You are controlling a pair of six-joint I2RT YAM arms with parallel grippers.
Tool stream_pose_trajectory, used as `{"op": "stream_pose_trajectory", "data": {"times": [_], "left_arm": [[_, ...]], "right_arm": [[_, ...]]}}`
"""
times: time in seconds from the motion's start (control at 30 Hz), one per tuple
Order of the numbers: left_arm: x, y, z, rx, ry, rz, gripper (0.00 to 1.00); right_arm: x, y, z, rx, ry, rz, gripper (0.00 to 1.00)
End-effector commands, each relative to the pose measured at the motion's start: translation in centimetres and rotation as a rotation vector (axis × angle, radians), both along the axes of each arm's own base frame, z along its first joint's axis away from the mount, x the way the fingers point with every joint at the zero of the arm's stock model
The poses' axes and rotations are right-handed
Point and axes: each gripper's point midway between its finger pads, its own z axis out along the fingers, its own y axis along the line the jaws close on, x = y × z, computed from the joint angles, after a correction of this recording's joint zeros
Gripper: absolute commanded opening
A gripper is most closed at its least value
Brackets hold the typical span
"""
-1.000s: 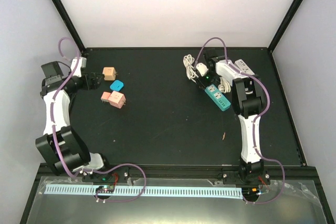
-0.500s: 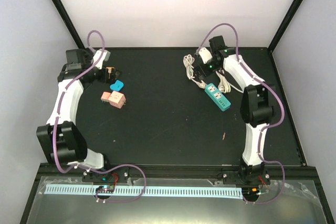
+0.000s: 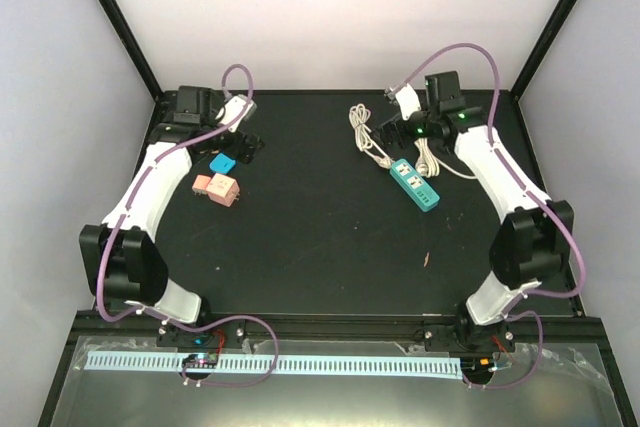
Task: Pull the plug off the socket
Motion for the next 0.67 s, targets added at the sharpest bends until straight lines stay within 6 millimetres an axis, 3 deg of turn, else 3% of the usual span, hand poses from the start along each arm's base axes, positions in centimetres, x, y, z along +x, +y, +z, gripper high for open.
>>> {"op": "stream_pose_trajectory", "data": {"times": [0.0,0.13,0.33,0.63], "left_arm": [[0.3,-0.4,-1.2,0.117,0.002,0.050,0.99],[0.1,-0.7,-2.4,0.115,0.043,0.065,0.99],[-0.4,-0.7,-4.1,0.115,0.078,0.075,0.99],[-0.7,-0.1,-5.3,0.121,0.098,0.121,0.99]], "right_arm": [[-1.1,-0.9,1.3,0.109,-0.050,-0.021,1.00],[-1.9,-3.2,0.8,0.149,-0.070,-0.066,1.00],[-2.4,-6.8,-1.4,0.176,-0.048,-0.148,1.00],[-2.8,-7.5,-1.8,0.178,-0.063,-0.162,1.00]]}}
